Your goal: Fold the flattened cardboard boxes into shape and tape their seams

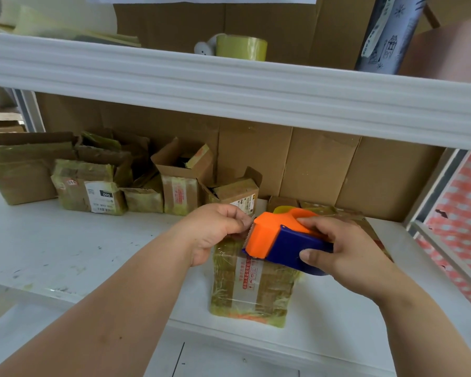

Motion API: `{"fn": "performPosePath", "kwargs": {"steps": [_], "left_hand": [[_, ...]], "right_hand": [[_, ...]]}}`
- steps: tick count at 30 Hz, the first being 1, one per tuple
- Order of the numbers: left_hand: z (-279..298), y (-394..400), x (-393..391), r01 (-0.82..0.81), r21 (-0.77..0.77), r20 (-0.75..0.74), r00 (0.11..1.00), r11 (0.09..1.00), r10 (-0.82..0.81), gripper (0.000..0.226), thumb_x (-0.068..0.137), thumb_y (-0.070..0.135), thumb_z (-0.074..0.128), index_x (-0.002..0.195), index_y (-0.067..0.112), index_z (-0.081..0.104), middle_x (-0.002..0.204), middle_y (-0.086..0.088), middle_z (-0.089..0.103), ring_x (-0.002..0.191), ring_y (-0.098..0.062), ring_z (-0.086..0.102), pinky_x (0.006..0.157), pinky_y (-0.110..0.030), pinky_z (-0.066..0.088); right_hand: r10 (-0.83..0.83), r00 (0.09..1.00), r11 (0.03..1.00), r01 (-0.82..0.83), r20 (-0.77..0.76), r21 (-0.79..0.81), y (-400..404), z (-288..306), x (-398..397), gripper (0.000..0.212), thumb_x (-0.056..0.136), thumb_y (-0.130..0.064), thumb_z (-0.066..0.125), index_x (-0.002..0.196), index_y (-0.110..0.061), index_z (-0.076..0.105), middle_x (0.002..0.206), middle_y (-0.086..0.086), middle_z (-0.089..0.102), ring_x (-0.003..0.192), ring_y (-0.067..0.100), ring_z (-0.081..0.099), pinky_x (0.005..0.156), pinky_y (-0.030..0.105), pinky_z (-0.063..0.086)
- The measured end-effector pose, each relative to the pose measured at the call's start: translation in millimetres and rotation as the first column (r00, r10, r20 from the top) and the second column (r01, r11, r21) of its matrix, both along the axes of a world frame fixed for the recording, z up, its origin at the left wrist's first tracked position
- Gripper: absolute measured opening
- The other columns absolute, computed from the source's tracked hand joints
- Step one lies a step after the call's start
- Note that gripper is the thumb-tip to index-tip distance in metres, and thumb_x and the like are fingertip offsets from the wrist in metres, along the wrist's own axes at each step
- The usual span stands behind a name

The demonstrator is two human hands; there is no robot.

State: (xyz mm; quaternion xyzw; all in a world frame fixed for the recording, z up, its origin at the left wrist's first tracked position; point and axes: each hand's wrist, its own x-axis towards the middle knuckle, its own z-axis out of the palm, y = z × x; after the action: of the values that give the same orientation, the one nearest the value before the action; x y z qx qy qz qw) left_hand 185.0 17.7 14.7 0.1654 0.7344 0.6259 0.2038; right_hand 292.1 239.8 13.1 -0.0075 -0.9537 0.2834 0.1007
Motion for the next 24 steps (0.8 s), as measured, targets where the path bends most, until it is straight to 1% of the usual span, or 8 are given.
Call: {"fn": "performPosePath", "kwargs": {"steps": [2, 5, 9, 12, 17, 19, 22, 24], "left_hand": [[0, 2, 1, -0.017, -0.006, -0.011, 1.0, 1.0, 0.017, 0.017, 0.094, 0.004, 0.061, 0.081, 0.013, 0.068, 0.076, -0.002, 0.069, 0.073, -0.012, 0.062, 0.061, -0.016, 0.052], [0, 3, 2, -0.024, 0.0, -0.017, 1.0, 1.0, 0.024, 0.017, 0.094, 0.004, 0.06, 0.082, 0.013, 0.068, 0.074, -0.001, 0.069, 0.07, -0.011, 0.062, 0.058, -0.015, 0.052], [-1, 5, 3, -0.069, -0.009, -0.037, 0.997, 0.998, 0.068, 0.018, 0.093, 0.004, 0.062, 0.079, 0.013, 0.068, 0.071, 0.0, 0.07, 0.069, -0.012, 0.064, 0.062, -0.02, 0.052], [-2, 7, 5, -0.114, -0.003, -0.064, 0.992, 0.993, 0.113, 0.016, 0.093, 0.005, 0.062, 0.08, 0.012, 0.068, 0.07, 0.003, 0.07, 0.068, -0.01, 0.065, 0.057, -0.017, 0.051], [1, 4, 7, -0.181, -0.004, -0.114, 0.977, 0.983, 0.179, 0.013, 0.096, 0.013, 0.062, 0.084, 0.014, 0.067, 0.076, 0.001, 0.069, 0.067, -0.005, 0.062, 0.05, -0.012, 0.046], [1, 2, 7, -0.192, -0.033, -0.117, 0.975, 0.981, 0.187, 0.012, 0.097, 0.016, 0.061, 0.086, 0.017, 0.067, 0.08, 0.001, 0.069, 0.073, -0.008, 0.062, 0.057, -0.018, 0.047], [-1, -1, 5, -0.207, -0.043, -0.1, 0.974, 0.977, 0.202, 0.013, 0.098, 0.017, 0.059, 0.087, 0.019, 0.066, 0.081, 0.001, 0.069, 0.078, -0.011, 0.063, 0.071, -0.027, 0.048], [-1, -3, 3, -0.221, -0.032, -0.085, 0.972, 0.975, 0.217, 0.013, 0.097, 0.016, 0.059, 0.087, 0.02, 0.067, 0.077, 0.002, 0.069, 0.081, -0.013, 0.064, 0.077, -0.032, 0.05]], "right_hand": [[0.005, 1.0, 1.0, -0.005, 0.0, -0.006, 0, 2, 1, 0.051, 0.088, -0.028, 0.074, 0.13, -0.042, 0.05, 0.117, -0.018, 0.062, 0.116, 0.012, 0.055, 0.094, 0.039, 0.053], [0.006, 1.0, 1.0, -0.006, 0.027, -0.016, -1, 5, 3, 0.055, 0.09, -0.028, 0.071, 0.138, -0.036, 0.047, 0.121, -0.017, 0.06, 0.109, 0.007, 0.059, 0.085, 0.022, 0.053], [0.014, 0.994, 0.998, -0.021, 0.107, 0.067, -3, 11, 2, 0.056, 0.092, -0.039, 0.067, 0.14, -0.042, 0.037, 0.123, -0.019, 0.055, 0.111, 0.009, 0.058, 0.081, 0.02, 0.053], [0.015, 0.989, 0.989, -0.037, 0.15, 0.146, -4, 12, 1, 0.055, 0.092, -0.047, 0.064, 0.136, -0.044, 0.032, 0.122, -0.018, 0.056, 0.11, 0.012, 0.059, 0.086, 0.025, 0.056], [0.068, 0.987, 0.981, -0.093, 0.146, 0.168, 0, 13, 1, 0.032, 0.09, -0.054, 0.061, 0.113, -0.04, 0.045, 0.107, -0.022, 0.06, 0.1, 0.006, 0.061, 0.079, 0.022, 0.056], [0.109, 0.987, 0.982, -0.124, 0.116, 0.139, 3, 16, 0, 0.031, 0.089, -0.057, 0.059, 0.112, -0.038, 0.049, 0.105, -0.022, 0.062, 0.098, 0.004, 0.062, 0.078, 0.023, 0.056], [0.142, 0.987, 0.986, -0.148, 0.082, 0.078, 5, 25, -2, 0.042, 0.083, -0.067, 0.056, 0.112, -0.038, 0.053, 0.102, -0.022, 0.065, 0.097, 0.002, 0.064, 0.076, 0.024, 0.058], [0.16, 0.985, 0.985, -0.164, 0.062, 0.054, 5, 32, -3, 0.043, 0.078, -0.066, 0.054, 0.111, -0.037, 0.057, 0.1, -0.019, 0.068, 0.095, 0.003, 0.065, 0.075, 0.029, 0.059]]}}
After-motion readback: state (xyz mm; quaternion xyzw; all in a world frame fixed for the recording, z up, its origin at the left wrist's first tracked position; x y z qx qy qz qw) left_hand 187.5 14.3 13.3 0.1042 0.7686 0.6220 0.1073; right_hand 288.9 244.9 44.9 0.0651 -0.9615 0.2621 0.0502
